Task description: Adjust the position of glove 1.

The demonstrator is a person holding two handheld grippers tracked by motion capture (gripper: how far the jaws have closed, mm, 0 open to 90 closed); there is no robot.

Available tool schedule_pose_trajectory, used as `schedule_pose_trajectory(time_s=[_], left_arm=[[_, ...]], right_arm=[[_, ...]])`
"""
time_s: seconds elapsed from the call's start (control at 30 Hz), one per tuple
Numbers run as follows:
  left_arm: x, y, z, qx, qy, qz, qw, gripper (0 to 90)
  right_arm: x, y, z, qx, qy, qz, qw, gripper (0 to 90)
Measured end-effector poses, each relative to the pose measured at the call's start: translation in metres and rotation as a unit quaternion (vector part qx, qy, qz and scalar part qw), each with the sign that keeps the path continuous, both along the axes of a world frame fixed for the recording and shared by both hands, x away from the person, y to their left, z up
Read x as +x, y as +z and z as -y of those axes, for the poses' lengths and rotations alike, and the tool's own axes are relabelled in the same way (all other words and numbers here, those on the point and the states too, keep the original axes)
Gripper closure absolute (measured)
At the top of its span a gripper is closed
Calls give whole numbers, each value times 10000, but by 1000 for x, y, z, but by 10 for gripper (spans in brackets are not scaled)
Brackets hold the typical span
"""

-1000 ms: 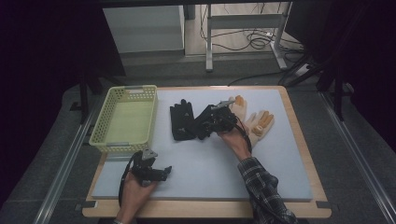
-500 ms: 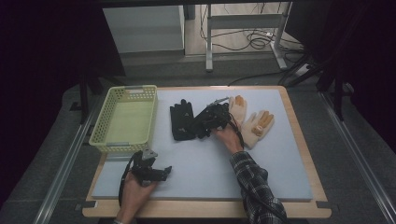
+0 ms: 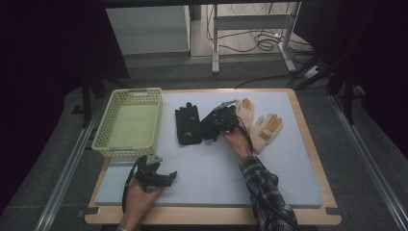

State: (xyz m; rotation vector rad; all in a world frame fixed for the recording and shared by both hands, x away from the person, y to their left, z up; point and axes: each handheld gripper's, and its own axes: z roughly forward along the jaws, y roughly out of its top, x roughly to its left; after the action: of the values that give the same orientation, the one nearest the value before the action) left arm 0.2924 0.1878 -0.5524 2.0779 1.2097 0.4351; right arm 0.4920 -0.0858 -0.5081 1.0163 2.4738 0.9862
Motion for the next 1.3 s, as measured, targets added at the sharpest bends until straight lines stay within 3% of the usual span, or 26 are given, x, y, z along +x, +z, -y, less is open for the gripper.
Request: schedule_pose_trajectory(time_s=[0.37,0.5,0.73,0.9,1.03,1.1,1.17,1.2,1.3], left_arm=[[0,0,0,7,-4,-1,10000,58],[0,0,0,5,-4,0,10000,58],[0,0,0,15,-10,4,10000,58],[0,0,1,-31,25,16,10000,58],[0,0,1,-36,26,20,10000,58],[0,0,0,-12,11,9,10000,58],[0,0,0,-10,14,7,10000,58],[0,0,0,-13,17,7,10000,58],[0,0,0,-10,15,7,10000,58]], right_arm=[[-24,36,10,119,435,292,9986,866],[-41,50,12,216,758,324,9964,866],[-85,64,16,160,1413,377,9891,865],[-113,62,24,176,1818,260,9828,865],[-133,49,35,87,2142,102,9767,864],[-139,41,39,31,2210,-18,9753,861],[-141,33,40,-24,2251,-209,9741,842],[-143,26,41,-54,2230,-304,9743,790],[-143,24,45,137,2035,-299,9785,703]])
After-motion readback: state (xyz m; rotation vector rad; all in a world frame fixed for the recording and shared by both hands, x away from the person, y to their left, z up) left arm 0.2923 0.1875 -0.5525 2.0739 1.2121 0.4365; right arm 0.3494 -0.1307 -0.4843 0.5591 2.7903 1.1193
